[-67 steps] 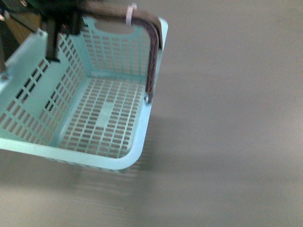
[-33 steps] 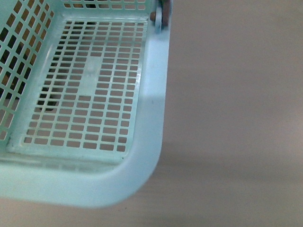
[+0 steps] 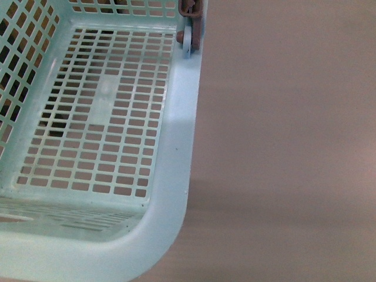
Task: Pick lemon and mango into basket
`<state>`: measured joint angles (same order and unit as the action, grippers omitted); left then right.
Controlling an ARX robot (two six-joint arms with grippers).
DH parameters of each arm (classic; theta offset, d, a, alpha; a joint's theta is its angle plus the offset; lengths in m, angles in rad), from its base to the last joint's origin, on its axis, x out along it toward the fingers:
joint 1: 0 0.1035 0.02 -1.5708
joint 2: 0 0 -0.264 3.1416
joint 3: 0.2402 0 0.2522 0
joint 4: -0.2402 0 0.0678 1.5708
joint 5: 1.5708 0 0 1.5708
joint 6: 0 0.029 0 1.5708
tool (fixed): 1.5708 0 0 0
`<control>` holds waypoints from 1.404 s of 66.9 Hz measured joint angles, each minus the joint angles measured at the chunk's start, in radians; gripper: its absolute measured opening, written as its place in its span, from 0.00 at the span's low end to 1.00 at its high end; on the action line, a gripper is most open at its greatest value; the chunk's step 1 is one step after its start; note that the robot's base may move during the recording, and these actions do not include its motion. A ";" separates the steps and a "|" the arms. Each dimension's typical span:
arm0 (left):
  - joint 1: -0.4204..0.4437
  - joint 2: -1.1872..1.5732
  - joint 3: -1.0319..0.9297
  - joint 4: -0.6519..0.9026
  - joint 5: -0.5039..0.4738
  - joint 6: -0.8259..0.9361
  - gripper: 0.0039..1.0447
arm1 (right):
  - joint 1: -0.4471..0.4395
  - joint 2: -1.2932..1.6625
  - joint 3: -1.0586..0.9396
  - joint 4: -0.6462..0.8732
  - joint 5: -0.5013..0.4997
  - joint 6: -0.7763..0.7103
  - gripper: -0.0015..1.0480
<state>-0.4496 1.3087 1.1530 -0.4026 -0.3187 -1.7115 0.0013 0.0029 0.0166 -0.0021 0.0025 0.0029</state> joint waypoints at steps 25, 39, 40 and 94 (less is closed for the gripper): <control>0.000 0.001 0.000 0.000 0.000 0.001 0.14 | 0.000 0.000 0.000 0.000 0.000 0.000 0.92; 0.000 0.001 0.000 0.000 -0.003 0.001 0.14 | 0.000 0.000 0.000 0.000 0.000 0.000 0.92; 0.000 0.001 0.000 0.000 -0.003 0.001 0.14 | 0.000 0.000 0.000 0.000 0.000 0.000 0.92; 0.000 0.001 0.002 0.000 -0.001 0.000 0.14 | 0.000 0.000 0.000 0.000 0.000 0.000 0.92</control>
<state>-0.4496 1.3094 1.1545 -0.4026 -0.3199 -1.7111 0.0013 0.0029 0.0166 -0.0021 0.0021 0.0029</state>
